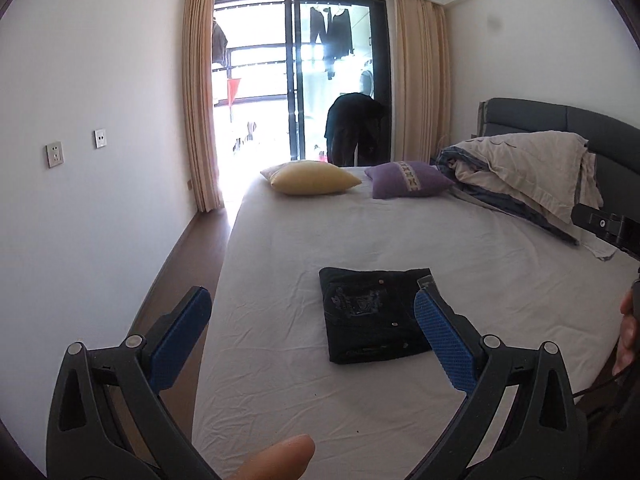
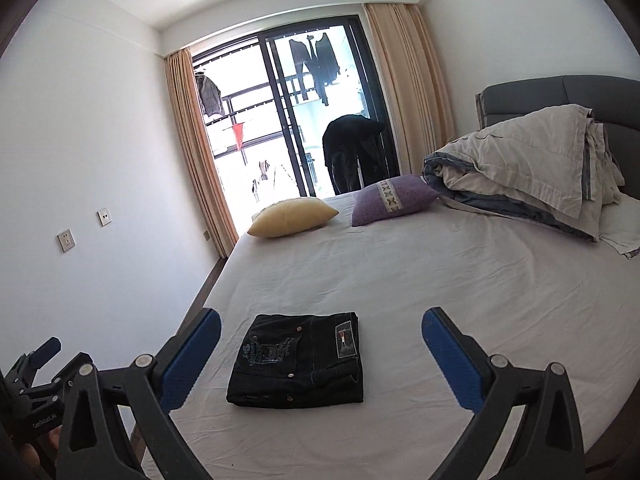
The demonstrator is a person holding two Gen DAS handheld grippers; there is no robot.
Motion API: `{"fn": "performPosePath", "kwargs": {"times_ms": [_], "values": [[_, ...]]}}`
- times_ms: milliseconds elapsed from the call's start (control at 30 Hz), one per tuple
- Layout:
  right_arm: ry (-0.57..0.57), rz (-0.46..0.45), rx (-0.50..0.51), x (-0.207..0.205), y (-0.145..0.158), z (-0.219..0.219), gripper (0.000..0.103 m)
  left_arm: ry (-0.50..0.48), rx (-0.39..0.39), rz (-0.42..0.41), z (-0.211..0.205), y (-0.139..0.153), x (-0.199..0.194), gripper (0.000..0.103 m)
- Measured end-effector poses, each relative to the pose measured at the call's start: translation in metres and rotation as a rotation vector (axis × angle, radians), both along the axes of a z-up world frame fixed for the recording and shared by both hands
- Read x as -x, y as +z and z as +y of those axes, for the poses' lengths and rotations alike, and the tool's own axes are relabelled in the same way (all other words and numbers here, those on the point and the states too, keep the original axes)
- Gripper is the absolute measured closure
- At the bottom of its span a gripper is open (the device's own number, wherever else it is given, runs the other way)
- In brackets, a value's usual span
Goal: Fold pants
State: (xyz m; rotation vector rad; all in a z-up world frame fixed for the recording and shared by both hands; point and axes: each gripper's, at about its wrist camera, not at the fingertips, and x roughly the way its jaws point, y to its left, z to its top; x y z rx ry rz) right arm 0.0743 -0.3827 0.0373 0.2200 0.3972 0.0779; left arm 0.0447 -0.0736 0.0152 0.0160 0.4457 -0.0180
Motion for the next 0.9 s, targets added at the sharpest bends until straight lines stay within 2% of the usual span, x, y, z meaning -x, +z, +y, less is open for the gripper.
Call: {"fn": "performPosePath", "kwargs": {"times_ms": [167, 267, 467, 600, 900], "values": [[0.013, 0.043, 0.040, 0.013, 0.006, 0.013, 0.000, 0.022, 0.006, 0.114, -0.007, -0.011, 0.006, 0.000], [0.012, 0.098, 0.071, 0.011, -0.004, 0.023, 0.000, 0.020, 0.034, 0.193, -0.011, -0.026, 0.002, 0.000], [0.001, 0.213, 0.087, 0.001, -0.035, 0.037, 0.000, 0.023, 0.015, 0.290, -0.021, -0.059, -0.015, 0.000], [0.011, 0.248, 0.090, -0.002, -0.050, 0.043, 0.000, 0.030, 0.018, 0.322, -0.021, -0.070, -0.025, 0.000], [0.015, 0.284, 0.099, -0.008, -0.061, 0.049, 0.000, 0.038, 0.023, 0.367, -0.019, -0.086, -0.045, 0.000]]}}
